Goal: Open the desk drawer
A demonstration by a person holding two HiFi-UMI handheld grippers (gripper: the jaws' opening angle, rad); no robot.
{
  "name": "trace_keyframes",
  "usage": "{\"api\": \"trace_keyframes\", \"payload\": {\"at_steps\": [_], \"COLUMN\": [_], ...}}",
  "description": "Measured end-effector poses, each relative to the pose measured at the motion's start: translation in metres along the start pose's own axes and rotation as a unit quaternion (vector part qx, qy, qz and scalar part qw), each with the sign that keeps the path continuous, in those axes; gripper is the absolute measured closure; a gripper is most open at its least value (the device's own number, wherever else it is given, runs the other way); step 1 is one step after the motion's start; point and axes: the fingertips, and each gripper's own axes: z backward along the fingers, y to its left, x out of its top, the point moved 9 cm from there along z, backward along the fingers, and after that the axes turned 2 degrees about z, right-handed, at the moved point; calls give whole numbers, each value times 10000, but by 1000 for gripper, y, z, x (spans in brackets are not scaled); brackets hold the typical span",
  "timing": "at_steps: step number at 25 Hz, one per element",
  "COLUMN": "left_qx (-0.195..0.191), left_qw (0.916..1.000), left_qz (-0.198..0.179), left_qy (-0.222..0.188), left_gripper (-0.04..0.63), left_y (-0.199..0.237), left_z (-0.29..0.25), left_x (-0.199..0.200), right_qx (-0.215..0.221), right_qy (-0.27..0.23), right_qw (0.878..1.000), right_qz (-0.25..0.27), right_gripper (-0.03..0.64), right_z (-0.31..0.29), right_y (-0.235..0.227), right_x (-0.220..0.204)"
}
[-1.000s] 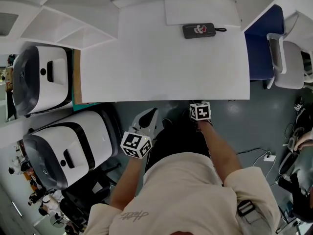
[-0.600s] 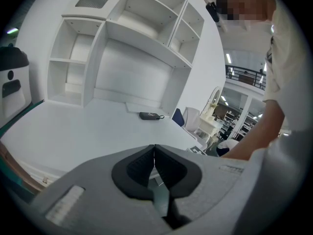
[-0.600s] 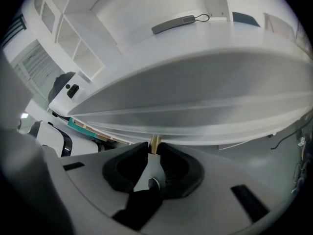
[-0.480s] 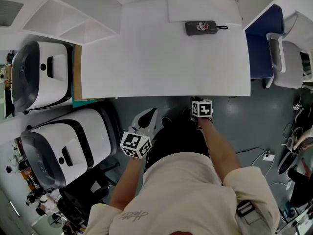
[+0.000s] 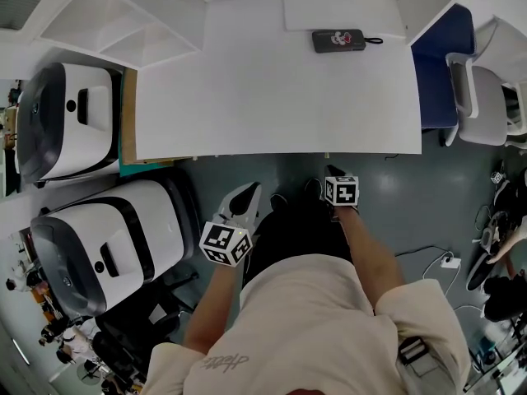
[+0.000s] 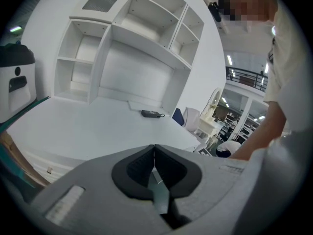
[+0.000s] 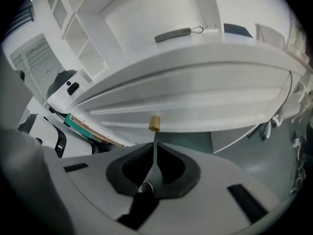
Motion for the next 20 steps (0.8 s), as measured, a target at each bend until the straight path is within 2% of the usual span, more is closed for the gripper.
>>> {"api": "trace_keyframes", "payload": {"at_steps": [5, 11, 14, 20], "left_qx": [51, 159, 228, 226], "left_qw": [9999, 9996, 9993, 9991], "left_qz": [92, 209, 267, 337], "left_qy": [63, 88, 95, 81], "left_gripper": [580, 580, 580, 580], "left_y": [2, 9, 15, 15], "left_z": [6, 11, 12, 8], "left_x": [-9, -11, -11, -11], "right_qx": [27, -2, -15, 47], "right_qy": [-157, 121, 266, 231], "right_qw": [9999, 9999, 9996, 9997], "right_qz": [6, -113, -43, -68], "right_gripper": [497, 499, 532, 535], "right_z": [-4, -21, -21, -17], "right_y": [-1, -4, -1, -1], "right_x": [27, 40, 46, 43]}}
